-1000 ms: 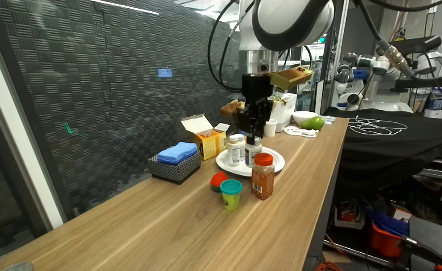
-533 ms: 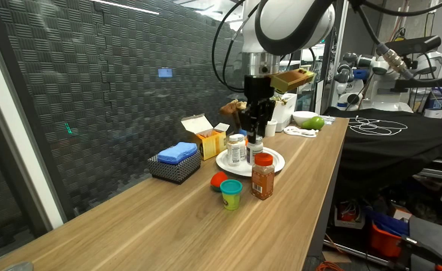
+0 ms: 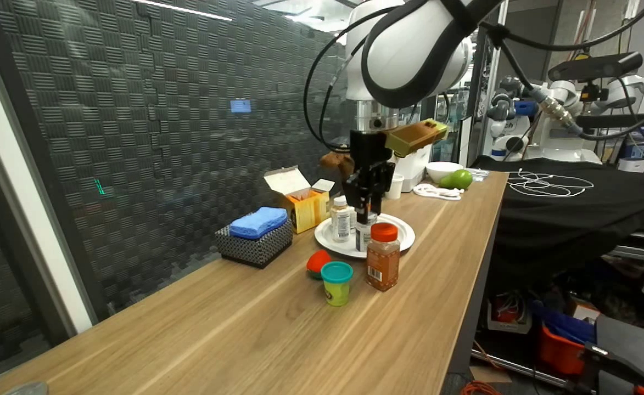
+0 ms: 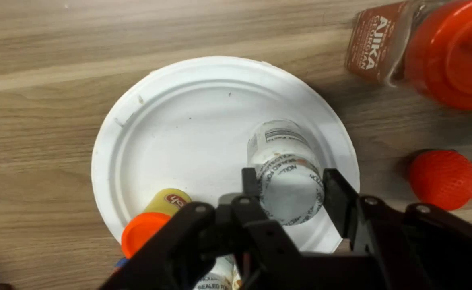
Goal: Put the bottles and orange plushie that are around the white plate on the white plate
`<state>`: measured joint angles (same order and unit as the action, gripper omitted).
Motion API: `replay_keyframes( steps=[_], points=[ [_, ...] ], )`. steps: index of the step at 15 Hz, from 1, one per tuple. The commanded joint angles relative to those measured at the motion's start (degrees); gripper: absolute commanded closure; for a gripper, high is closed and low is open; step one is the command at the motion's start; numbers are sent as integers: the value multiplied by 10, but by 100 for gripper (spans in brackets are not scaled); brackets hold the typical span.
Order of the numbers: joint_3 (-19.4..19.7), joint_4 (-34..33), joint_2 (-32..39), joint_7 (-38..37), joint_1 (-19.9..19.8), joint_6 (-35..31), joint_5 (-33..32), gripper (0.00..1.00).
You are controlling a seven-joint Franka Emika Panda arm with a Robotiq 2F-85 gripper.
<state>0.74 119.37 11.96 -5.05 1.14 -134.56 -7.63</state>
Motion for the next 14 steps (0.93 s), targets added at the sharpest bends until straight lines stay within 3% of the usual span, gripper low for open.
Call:
replay_keyframes(
  steps=[1,10,11,12,14],
  points=[
    [-3,-35,20,-5,4,-8,5,81],
    [-13,-74,52,7,8,-14,18,81],
    [-15,-73,50,13,8,-13,20,31],
    [-16,-69,44,15,8,-12,20,30],
    [-14,-64,31,0,15,1,7,16]
  ],
)
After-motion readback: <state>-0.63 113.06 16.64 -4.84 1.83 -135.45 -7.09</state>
